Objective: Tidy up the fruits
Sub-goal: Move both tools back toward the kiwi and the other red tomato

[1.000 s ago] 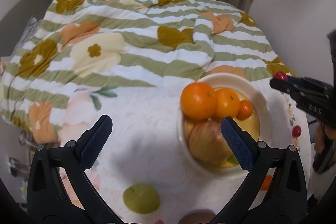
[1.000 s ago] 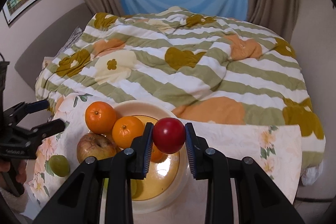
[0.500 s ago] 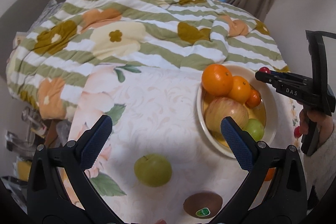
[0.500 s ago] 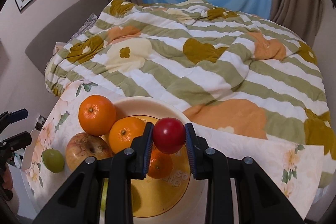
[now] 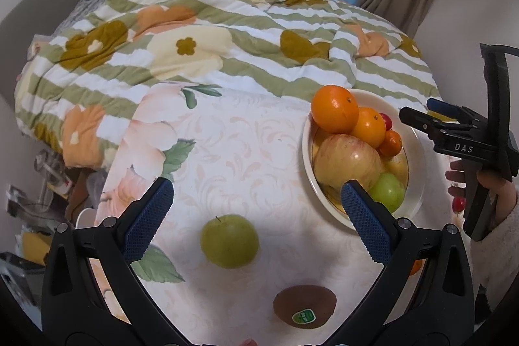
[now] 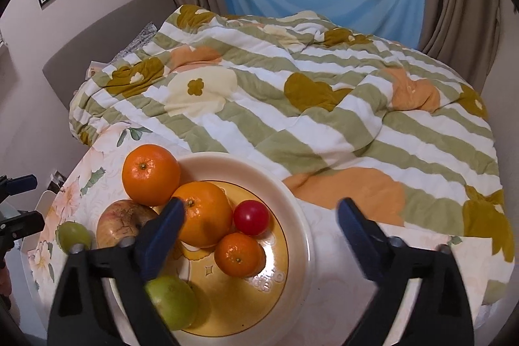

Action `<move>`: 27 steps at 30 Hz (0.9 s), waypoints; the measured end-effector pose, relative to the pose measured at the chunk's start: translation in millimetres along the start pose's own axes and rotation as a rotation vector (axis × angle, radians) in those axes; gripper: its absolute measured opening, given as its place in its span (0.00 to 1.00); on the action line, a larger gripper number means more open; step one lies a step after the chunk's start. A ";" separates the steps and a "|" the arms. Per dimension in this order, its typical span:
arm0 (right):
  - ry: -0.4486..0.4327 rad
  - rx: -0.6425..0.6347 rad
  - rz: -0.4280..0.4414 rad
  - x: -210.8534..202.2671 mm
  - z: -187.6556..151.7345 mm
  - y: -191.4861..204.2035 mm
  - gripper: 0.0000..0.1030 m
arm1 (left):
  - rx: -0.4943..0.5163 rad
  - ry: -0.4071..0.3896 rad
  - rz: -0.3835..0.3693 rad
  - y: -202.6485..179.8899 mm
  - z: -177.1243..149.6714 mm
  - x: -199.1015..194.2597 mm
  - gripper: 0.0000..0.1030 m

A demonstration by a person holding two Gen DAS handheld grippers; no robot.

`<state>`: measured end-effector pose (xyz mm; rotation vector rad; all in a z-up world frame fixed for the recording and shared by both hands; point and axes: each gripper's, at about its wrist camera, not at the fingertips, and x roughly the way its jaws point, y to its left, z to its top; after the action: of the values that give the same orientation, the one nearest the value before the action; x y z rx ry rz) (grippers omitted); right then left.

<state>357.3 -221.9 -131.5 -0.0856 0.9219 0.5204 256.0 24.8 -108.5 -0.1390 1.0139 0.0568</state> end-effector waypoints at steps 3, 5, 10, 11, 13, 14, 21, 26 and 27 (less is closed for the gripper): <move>-0.019 0.006 -0.012 -12.1 1.7 2.1 1.00 | 0.004 -0.012 0.003 0.4 2.1 -8.0 1.00; -0.040 0.007 -0.022 -25.8 3.4 5.3 1.00 | 0.007 -0.023 0.003 1.6 4.1 -14.8 1.00; -0.062 0.017 -0.053 -59.2 2.2 15.2 1.00 | 0.020 -0.066 -0.005 4.9 9.0 -38.0 1.00; -0.059 0.025 -0.059 -68.4 0.9 18.2 1.00 | 0.025 -0.077 -0.008 6.0 9.0 -44.1 1.00; -0.055 0.039 -0.082 -83.5 -3.0 23.3 1.00 | 0.035 -0.096 -0.014 8.7 7.5 -56.0 1.00; -0.055 0.048 -0.094 -91.3 -5.7 25.8 1.00 | 0.038 -0.102 -0.017 9.9 6.6 -60.5 1.00; -0.074 0.119 -0.143 -140.7 -29.2 38.2 1.00 | 0.049 -0.139 -0.024 22.8 -9.4 -95.9 1.00; -0.097 0.147 -0.192 -168.2 -53.8 50.8 1.00 | 0.076 -0.145 -0.034 25.0 -26.4 -112.2 1.00; -0.102 0.152 -0.197 -171.8 -57.4 52.0 1.00 | 0.081 -0.146 -0.040 24.8 -30.0 -114.4 1.00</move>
<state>206.6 -260.4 -25.1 -0.0118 0.8406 0.2686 167.5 47.0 -29.3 -0.0793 0.8665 -0.0104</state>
